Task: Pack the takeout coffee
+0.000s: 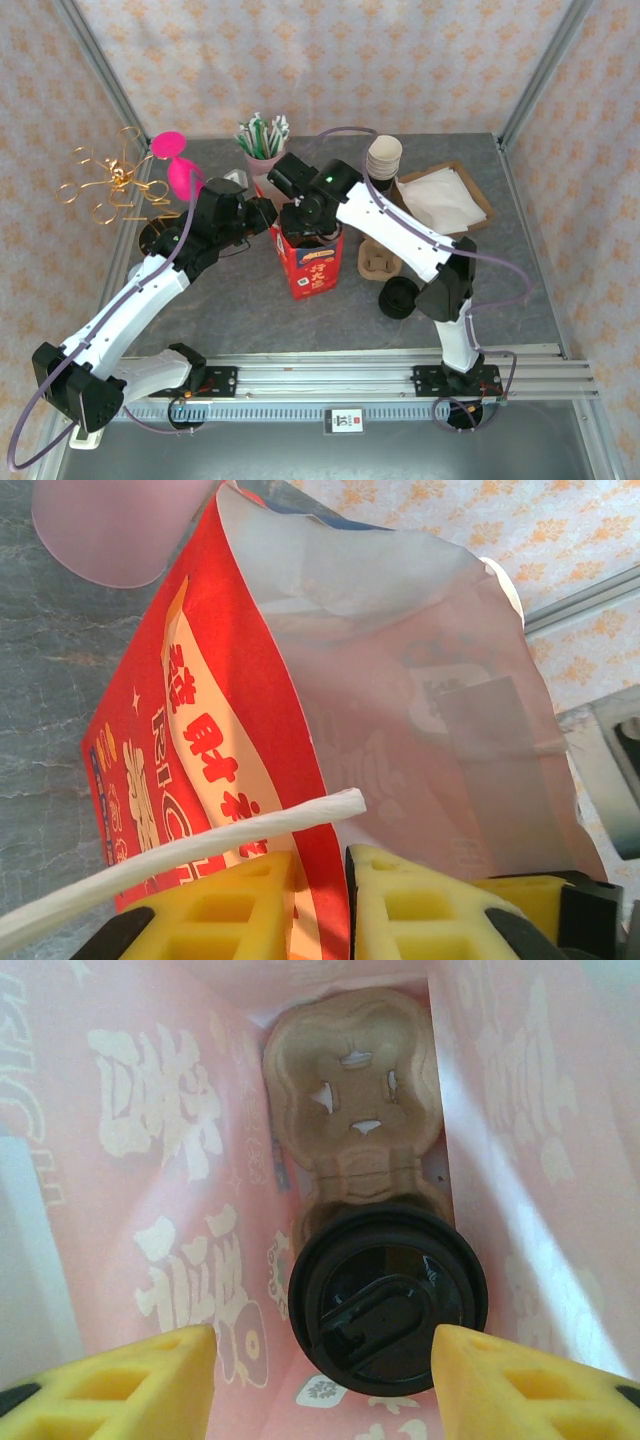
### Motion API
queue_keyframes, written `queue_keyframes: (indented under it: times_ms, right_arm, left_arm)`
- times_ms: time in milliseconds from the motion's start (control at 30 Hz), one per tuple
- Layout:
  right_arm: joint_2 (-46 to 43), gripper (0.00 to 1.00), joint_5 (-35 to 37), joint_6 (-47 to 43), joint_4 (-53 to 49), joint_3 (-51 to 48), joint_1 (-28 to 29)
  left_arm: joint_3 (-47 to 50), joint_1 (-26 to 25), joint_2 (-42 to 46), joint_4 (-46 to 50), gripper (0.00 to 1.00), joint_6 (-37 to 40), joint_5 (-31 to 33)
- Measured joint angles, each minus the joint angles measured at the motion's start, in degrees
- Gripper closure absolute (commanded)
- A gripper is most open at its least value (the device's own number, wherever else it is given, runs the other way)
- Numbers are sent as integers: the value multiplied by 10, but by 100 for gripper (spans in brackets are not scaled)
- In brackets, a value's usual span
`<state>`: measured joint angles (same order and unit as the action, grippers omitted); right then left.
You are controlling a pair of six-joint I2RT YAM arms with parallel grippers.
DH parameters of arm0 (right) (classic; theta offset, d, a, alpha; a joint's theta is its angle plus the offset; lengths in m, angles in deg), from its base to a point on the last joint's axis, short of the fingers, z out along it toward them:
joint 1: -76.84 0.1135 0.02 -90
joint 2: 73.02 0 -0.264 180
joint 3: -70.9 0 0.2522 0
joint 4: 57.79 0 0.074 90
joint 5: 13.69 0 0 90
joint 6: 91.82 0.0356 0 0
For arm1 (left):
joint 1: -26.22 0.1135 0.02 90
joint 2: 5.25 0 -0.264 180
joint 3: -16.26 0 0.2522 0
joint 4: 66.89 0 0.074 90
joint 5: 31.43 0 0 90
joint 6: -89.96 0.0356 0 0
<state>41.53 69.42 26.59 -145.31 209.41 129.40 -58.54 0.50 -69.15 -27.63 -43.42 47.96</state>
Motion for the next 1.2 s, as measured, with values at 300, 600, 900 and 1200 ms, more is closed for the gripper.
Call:
queue_keyframes:
  times_ms: [300,600,900,1200]
  right_arm:
    - [-24,48,-2,1,0,13,0]
    - [-52,52,-7,1,0,33,-11]
    - [-104,52,-38,-8,14,64,-55]
    - [-142,50,-106,-38,93,36,-156]
  left_arm:
    - [0,0,0,0,78,0,5]
    - [-12,0,-6,9,64,6,6]
    - [-100,2,-12,34,48,31,22]
    - [-266,49,-58,67,45,105,80]
